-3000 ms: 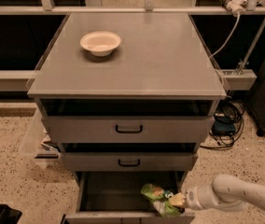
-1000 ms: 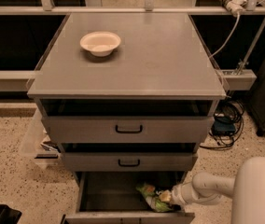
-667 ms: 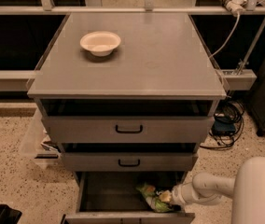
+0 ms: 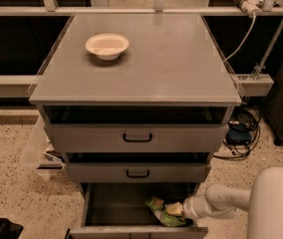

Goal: Place green rice chip bag into bottom drawer

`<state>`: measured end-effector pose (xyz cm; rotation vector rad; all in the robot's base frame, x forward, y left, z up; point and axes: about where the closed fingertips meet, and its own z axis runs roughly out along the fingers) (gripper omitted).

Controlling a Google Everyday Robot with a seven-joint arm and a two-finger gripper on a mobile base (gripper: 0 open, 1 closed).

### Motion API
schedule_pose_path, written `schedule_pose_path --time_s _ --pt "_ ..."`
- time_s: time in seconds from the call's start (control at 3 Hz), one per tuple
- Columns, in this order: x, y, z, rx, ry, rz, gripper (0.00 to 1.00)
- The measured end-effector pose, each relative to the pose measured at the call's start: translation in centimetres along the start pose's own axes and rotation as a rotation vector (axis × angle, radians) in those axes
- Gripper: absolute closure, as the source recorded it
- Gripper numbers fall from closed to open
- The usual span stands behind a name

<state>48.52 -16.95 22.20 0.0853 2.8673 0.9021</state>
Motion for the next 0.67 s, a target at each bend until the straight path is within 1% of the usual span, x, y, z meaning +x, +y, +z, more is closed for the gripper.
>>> schedule_pose_path --time_s 0.33,0.67 --pt "0.0 0.0 0.01 0.0 0.0 0.0 0.0" --pt "0.0 0.0 0.01 0.0 0.0 0.0 0.0"
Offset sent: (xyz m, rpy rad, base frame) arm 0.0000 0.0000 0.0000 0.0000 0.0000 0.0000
